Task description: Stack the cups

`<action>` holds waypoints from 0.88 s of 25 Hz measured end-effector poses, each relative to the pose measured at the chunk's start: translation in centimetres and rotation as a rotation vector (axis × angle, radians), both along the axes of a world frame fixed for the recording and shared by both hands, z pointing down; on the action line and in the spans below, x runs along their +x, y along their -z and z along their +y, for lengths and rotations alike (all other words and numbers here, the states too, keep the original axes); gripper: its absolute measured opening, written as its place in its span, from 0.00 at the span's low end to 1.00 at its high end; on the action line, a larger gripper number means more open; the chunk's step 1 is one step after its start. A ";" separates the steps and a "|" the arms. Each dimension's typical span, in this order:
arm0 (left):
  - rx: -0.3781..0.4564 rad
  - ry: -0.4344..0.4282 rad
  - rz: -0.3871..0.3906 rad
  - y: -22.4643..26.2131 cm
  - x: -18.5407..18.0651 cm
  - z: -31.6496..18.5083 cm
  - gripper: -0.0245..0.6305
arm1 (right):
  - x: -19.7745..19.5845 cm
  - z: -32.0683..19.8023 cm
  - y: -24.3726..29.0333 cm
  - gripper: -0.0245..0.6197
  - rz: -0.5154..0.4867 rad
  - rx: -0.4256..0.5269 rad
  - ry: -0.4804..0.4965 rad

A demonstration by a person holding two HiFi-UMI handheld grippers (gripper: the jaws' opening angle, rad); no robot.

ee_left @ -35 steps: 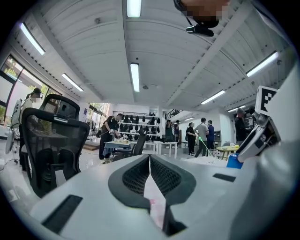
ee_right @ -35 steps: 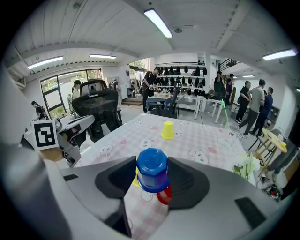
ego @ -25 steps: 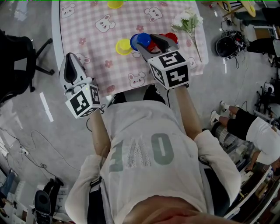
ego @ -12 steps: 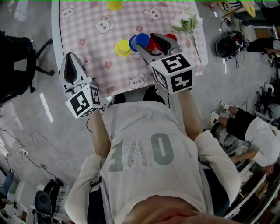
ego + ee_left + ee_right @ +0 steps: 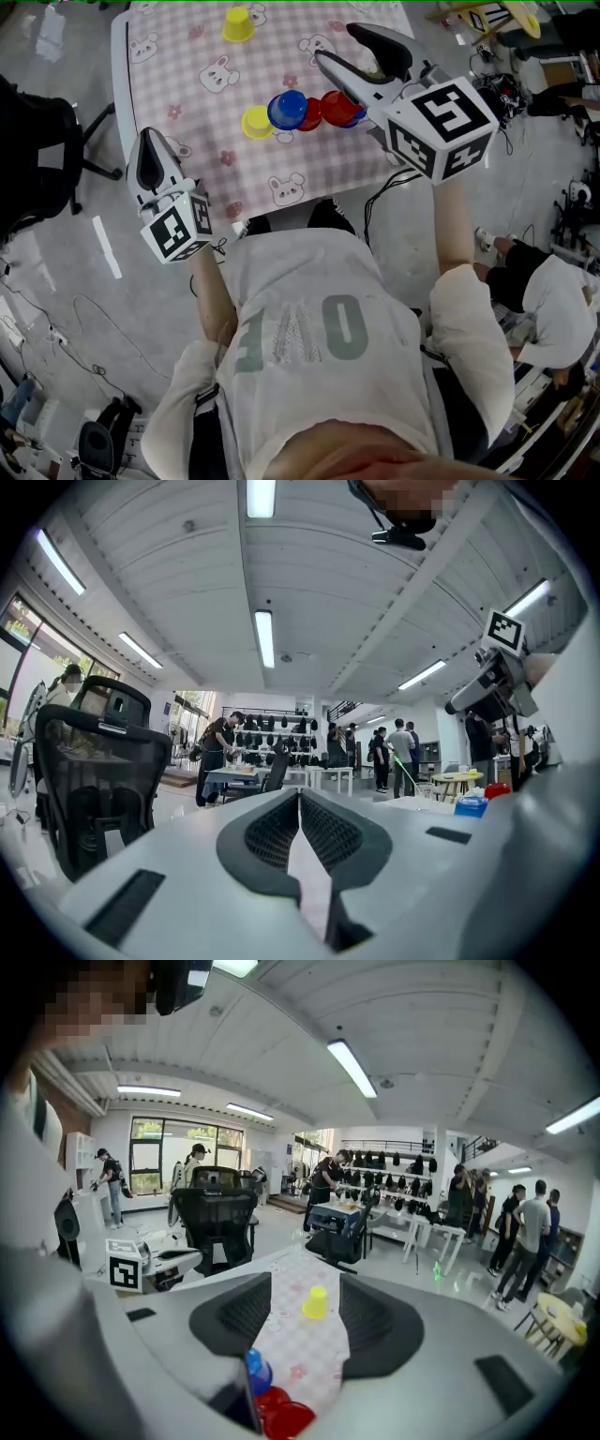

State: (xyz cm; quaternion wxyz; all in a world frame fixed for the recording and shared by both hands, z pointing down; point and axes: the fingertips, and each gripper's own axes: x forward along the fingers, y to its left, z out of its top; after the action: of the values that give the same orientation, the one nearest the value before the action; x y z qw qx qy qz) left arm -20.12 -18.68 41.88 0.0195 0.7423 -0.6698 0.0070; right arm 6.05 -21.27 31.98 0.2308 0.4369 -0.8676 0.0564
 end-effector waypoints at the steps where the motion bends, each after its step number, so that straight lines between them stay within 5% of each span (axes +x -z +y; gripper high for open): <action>1: 0.002 0.004 -0.006 0.1 0.2 0.0 0.08 | 0.5 -0.8 0.5 0.39 0.021 0.022 0.024; 9: -0.006 0.092 -0.058 0.4 2.6 1.0 0.08 | 1.5 -7.0 -2.3 0.40 0.054 0.014 0.250; 22: -0.123 0.310 -0.092 -3.3 6.4 4.3 0.08 | -5.3 -16.7 -15.4 0.41 0.025 -0.130 0.497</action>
State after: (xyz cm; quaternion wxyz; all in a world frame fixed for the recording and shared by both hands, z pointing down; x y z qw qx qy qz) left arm -13.70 -14.36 45.21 0.0349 0.6265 -0.7746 0.0787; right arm 0.79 -37.95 47.36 0.2757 0.1949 -0.9400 0.0485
